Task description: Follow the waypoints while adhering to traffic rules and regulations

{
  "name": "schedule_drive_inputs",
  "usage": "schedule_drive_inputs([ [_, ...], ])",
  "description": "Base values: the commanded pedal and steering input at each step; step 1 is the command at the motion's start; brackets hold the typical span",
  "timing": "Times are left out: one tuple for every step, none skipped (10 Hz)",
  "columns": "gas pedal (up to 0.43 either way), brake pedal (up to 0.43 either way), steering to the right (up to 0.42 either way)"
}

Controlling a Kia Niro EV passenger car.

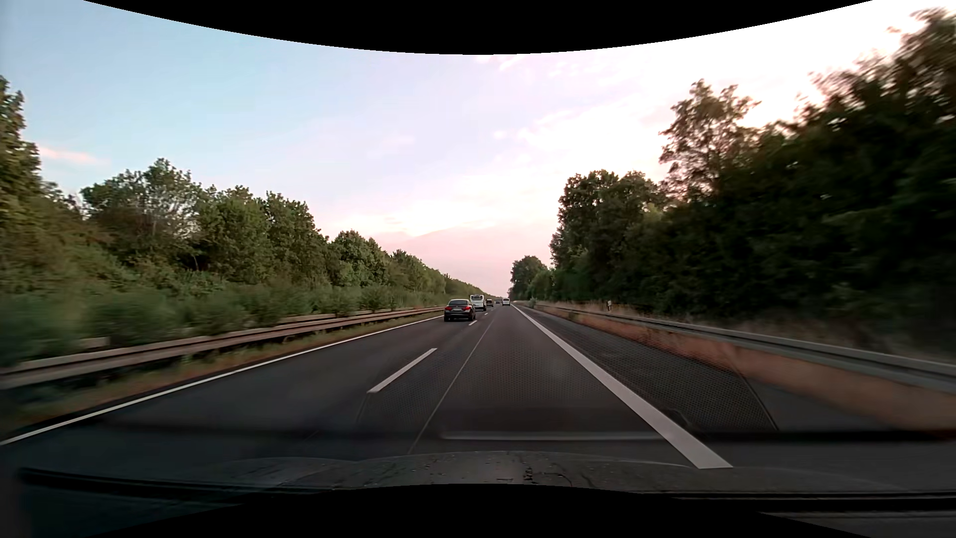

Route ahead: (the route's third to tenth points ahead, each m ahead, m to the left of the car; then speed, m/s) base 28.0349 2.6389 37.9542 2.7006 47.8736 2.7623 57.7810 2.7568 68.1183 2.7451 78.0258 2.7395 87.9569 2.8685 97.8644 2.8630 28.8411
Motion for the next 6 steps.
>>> schedule_drive_inputs([
  [0.268,0.0,-0.004],
  [0.268,0.0,-0.004],
  [0.26,0.0,-0.004],
  [0.26,0.0,-0.004],
  [0.26,0.0,-0.004],
  [0.26,0.0,-0.004],
])
